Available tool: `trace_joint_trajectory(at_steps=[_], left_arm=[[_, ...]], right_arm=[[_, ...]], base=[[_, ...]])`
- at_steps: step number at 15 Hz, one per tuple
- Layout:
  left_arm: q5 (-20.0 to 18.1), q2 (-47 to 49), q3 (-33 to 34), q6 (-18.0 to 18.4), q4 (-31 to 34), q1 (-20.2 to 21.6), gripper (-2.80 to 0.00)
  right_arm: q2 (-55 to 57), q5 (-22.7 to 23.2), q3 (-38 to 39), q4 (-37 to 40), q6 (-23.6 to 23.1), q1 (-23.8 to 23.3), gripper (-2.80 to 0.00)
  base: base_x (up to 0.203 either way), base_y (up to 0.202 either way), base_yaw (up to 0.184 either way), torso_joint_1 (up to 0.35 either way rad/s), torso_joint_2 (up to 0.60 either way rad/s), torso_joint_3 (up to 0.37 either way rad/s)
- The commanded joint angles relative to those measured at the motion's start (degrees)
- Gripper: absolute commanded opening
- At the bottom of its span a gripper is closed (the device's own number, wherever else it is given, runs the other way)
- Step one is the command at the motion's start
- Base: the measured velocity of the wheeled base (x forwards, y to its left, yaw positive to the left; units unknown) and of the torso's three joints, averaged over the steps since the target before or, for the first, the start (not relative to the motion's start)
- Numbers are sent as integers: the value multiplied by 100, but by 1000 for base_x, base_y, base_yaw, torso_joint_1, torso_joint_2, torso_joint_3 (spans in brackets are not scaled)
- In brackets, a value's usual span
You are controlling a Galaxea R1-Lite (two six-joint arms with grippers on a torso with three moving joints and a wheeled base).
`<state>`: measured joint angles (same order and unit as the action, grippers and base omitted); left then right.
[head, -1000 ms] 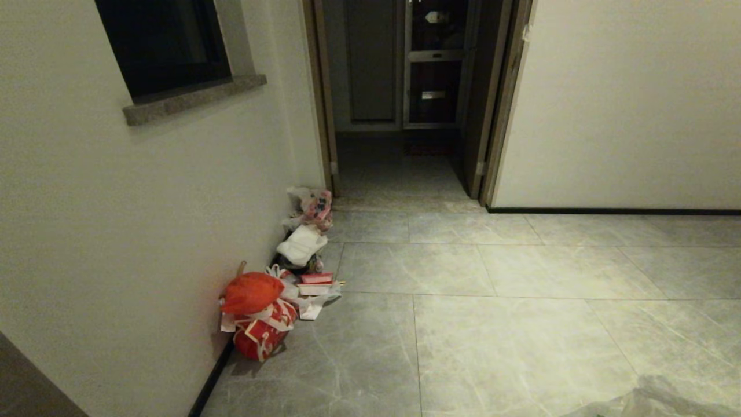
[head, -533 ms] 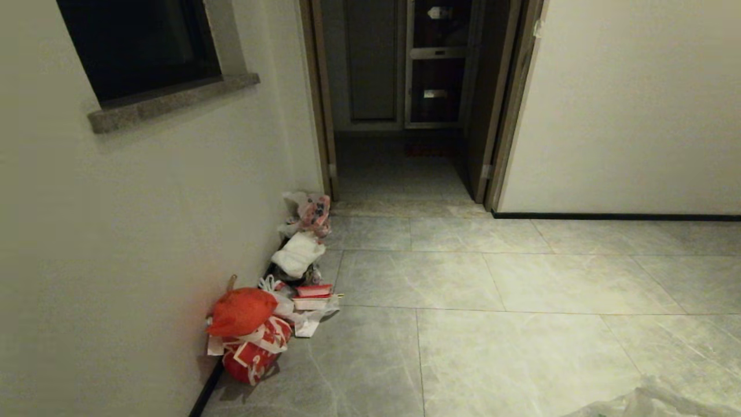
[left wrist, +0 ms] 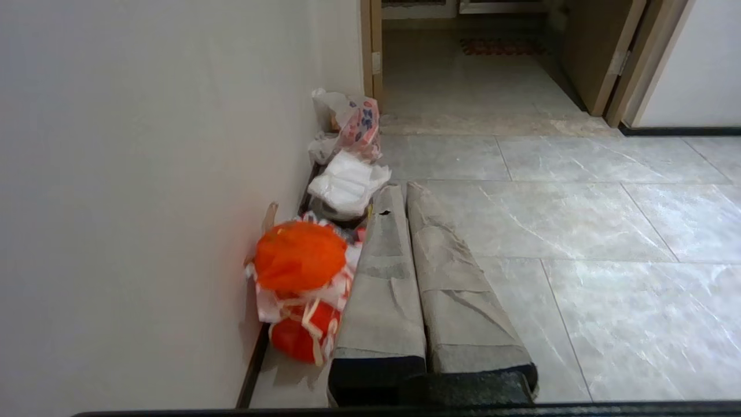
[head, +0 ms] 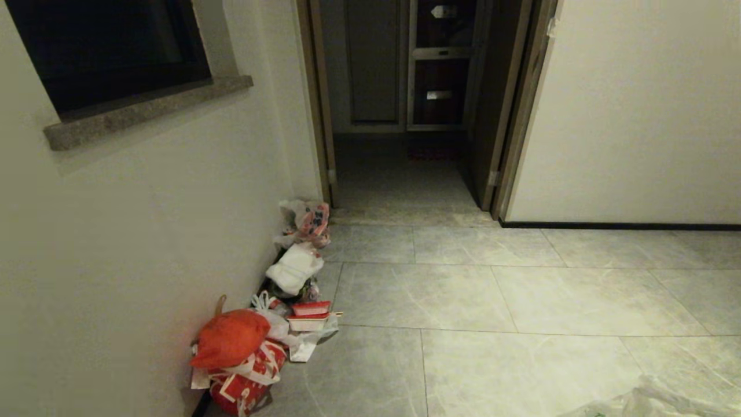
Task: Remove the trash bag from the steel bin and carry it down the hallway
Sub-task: Put the trash bag at the door
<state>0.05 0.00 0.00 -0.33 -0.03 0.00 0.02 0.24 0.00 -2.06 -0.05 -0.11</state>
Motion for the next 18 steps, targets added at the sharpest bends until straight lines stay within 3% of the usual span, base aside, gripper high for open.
trace_joint_trajectory(at_steps=[1, 18], left_arm=[[3, 0, 8, -2, 3, 0, -280], [3, 0, 2, -2, 3, 0, -280]], right_arm=[[6, 2, 70, -5, -4, 2, -280], [6, 2, 70, 3, -4, 2, -280]], base=[[196, 0, -5, -2, 7, 7], [190, 0, 1, 2, 2, 3]])
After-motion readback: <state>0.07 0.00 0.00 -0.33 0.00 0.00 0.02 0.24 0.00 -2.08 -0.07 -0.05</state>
